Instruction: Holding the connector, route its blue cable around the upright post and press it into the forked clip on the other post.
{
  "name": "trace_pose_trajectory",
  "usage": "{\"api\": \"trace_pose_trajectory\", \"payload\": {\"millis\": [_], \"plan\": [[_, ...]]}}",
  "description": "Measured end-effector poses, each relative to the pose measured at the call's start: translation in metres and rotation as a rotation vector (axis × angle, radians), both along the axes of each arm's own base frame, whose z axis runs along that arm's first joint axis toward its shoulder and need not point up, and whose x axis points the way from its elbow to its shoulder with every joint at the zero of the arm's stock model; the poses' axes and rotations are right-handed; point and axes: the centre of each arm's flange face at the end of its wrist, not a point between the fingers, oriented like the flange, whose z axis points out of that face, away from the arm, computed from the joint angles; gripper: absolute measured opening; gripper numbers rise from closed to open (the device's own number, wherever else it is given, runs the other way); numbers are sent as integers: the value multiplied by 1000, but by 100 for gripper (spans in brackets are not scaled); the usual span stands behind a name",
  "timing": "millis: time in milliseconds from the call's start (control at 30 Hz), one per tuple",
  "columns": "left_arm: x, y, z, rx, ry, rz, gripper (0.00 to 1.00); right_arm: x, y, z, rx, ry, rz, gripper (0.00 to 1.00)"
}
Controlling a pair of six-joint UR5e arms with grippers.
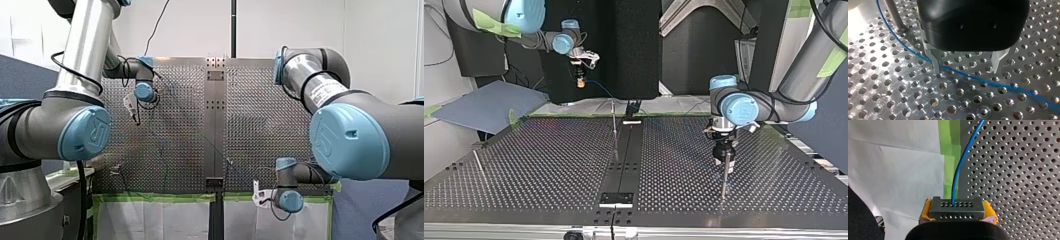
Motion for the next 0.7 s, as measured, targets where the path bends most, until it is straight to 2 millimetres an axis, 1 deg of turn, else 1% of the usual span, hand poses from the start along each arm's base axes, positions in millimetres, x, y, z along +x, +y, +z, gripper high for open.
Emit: {"api": "trace_pose_trajectory", "payload": {"millis": [133, 300, 467, 700], "plan": [[0, 0, 0, 0, 0, 0, 100, -1, 5, -15, 15, 7, 2, 0], [0, 0, 0, 0, 0, 0, 100, -4, 17, -37, 52, 19, 5, 0], [0, 0, 0, 0, 0, 0, 100, -8, 25, -56, 77, 29, 4, 0], [0, 0, 0, 0, 0, 0, 100, -18, 42, -85, 123, 65, -4, 0]]}}
